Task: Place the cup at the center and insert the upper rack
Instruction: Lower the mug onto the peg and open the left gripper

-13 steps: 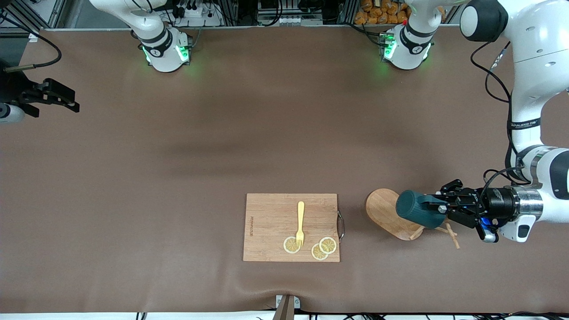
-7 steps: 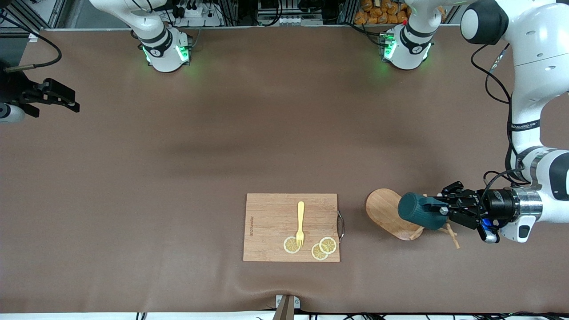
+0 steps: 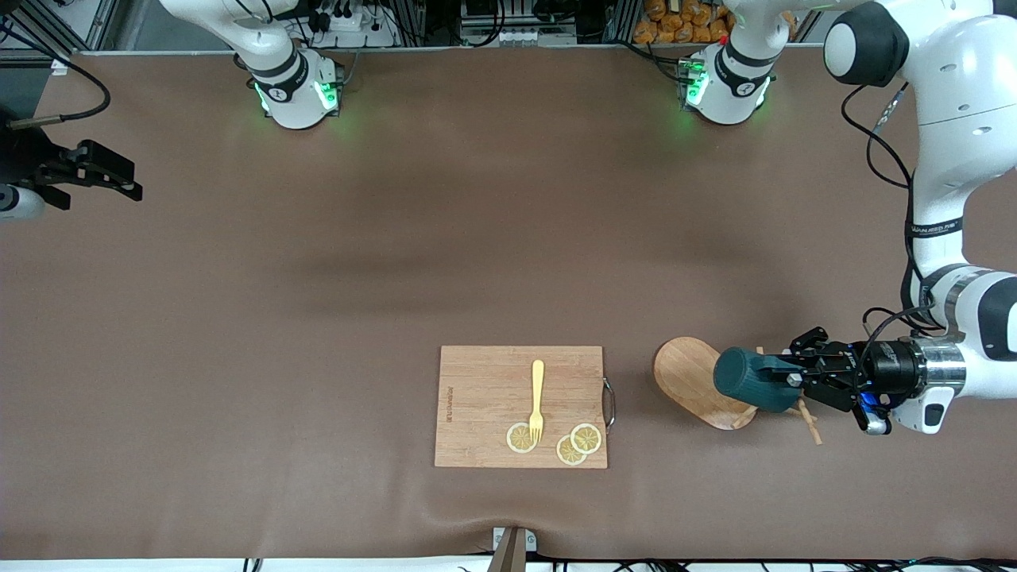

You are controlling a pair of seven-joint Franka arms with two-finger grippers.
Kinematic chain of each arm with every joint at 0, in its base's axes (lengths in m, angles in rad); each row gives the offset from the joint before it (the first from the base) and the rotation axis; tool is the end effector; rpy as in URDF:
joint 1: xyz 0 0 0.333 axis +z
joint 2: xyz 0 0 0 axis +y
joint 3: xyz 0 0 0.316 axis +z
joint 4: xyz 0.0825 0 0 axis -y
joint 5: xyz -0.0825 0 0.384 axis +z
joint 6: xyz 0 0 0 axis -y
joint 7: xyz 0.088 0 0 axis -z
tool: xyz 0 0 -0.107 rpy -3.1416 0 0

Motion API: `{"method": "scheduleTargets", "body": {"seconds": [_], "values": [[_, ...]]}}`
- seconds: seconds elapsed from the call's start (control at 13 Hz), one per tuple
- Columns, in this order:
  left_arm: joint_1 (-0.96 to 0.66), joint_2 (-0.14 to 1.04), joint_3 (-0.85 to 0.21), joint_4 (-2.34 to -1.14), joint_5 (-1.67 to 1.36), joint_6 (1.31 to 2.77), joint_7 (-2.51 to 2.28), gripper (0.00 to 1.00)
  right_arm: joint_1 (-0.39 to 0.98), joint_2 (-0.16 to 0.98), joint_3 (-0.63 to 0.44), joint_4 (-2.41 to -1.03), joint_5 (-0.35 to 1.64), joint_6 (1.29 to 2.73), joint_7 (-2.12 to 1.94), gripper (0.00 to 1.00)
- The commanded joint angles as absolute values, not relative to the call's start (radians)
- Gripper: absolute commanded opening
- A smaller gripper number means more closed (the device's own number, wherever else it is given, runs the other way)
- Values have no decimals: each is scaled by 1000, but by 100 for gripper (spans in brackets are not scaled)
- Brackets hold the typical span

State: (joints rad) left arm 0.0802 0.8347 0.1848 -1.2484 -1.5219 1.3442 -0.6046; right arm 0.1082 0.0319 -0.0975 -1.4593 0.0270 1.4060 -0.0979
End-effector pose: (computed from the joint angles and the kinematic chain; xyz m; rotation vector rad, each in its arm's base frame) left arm 0.7257 0.0248 0.3214 1.4507 0.9091 -0.8735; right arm 0.5472 0.0101 0.6450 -3.1066 -0.1739 0.1307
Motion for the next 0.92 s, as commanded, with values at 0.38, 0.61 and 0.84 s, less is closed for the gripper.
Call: {"method": "scheduleTargets", "body": {"seconds": [0.38,0.61,0.84], "values": [[84,857,183,-1235,-1546,1338,-583,0,112,32,-100,-1451,41,1405,-86,100],[84,864,183,-1235,-1546,1338,-584,0,112,32,-100,-1451,41,1407,-86,100],[84,865,181,-1235,-1548,1338,-584,12,110,32,-100,-1451,41,1405,-86,100]]}}
